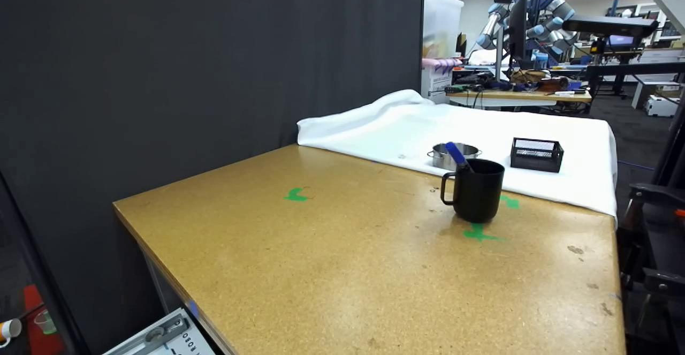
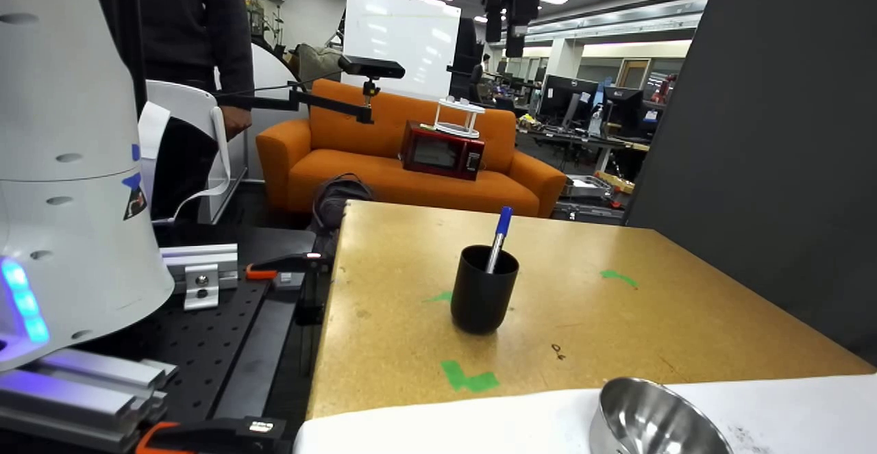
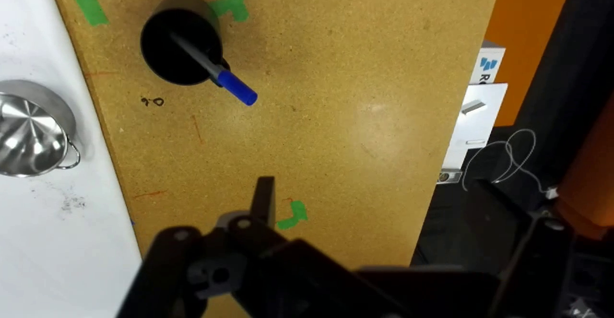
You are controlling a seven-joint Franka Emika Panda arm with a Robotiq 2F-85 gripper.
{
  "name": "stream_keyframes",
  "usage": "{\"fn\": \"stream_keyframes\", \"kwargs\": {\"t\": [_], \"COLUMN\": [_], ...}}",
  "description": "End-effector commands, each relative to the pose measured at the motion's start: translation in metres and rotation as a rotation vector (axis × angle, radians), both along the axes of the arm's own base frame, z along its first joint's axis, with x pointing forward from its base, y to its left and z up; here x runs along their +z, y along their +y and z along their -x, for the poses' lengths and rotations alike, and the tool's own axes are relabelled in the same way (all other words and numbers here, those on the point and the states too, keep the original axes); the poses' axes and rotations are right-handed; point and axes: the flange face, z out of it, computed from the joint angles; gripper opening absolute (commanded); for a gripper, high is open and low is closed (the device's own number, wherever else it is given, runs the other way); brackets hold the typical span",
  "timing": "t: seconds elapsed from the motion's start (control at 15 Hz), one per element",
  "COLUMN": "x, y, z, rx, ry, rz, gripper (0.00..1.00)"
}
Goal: Pick up the pen from the black cup and put it on the table.
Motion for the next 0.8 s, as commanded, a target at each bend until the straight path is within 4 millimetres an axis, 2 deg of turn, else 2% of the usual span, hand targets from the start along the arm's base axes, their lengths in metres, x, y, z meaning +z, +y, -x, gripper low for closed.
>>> {"fn": "stream_keyframes", "kwargs": {"t": [0.0, 0.47, 0.53, 0.6, 0.73], "x": [-0.015, -0.075, -0.078, -0.077, -0.082], "y": [-0.016, -0.047, -0.051, -0.05, -0.054], "z": [-0.007, -0.011, -0.014, -0.008, -0.01], "rx": [0.196, 0.588, 0.585, 0.533, 0.559], "ry": [-0.023, 0.013, 0.046, 0.03, 0.04], "rz": [-0.003, -0.021, -0.057, -0.009, -0.028], "gripper": [1.0, 1.0, 1.0, 1.0, 1.0]}}
